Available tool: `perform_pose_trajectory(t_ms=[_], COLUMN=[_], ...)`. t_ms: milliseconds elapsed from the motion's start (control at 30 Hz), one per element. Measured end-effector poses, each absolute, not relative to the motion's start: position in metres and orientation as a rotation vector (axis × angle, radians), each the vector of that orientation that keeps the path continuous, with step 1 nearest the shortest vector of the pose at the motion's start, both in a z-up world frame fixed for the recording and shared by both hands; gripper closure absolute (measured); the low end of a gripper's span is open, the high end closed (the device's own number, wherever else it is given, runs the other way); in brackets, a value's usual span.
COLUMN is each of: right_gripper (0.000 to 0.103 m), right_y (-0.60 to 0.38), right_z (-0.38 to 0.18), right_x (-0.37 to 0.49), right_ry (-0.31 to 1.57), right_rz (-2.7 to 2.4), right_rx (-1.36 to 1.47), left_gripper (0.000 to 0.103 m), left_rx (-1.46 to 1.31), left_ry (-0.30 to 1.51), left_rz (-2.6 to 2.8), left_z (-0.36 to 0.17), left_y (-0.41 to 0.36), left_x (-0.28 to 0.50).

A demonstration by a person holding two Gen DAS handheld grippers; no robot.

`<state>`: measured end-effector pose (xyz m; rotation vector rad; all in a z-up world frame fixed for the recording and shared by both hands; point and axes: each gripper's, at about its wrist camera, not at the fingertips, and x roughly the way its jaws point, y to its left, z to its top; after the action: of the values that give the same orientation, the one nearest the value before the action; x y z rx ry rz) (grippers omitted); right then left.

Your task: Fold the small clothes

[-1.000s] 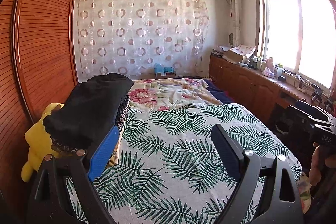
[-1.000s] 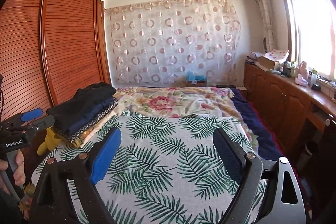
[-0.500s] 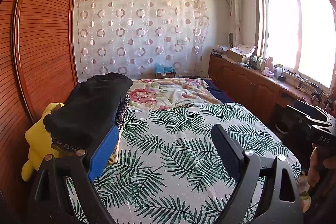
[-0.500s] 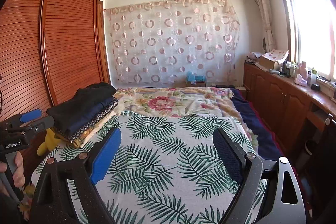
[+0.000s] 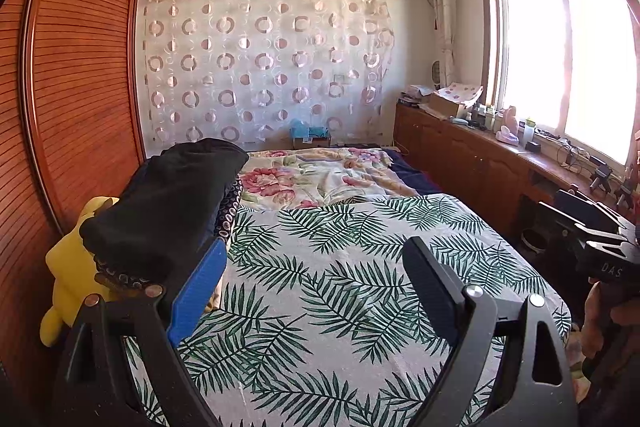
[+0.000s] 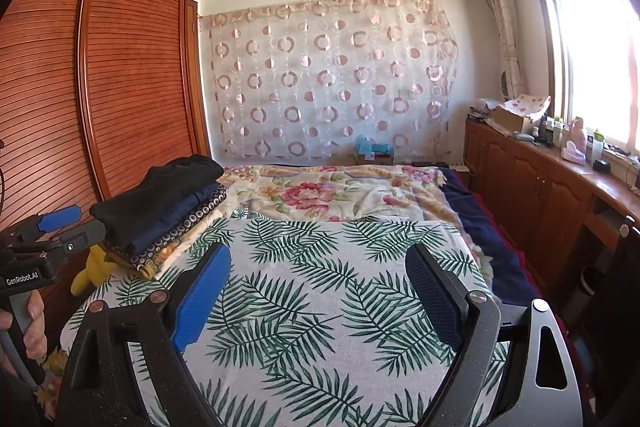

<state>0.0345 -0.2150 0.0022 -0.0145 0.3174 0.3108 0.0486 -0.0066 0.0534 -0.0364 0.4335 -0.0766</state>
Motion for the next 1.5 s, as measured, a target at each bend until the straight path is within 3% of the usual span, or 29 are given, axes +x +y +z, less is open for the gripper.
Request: perform_pose_trajectory(t_ms=[1500], right_gripper=[0.013], right_y=[-0.239], right_z=[0.001], right_x=[0.043], right_ry=[0.308], right_rz=[0.319], right_rx=[-0.023], left_gripper=[0.013], left_rx=[-0.035], left_ry=[0.427], left_rz=[-0.075], left_z=[0.057], left_y=[-0.008], left_x=[0.048])
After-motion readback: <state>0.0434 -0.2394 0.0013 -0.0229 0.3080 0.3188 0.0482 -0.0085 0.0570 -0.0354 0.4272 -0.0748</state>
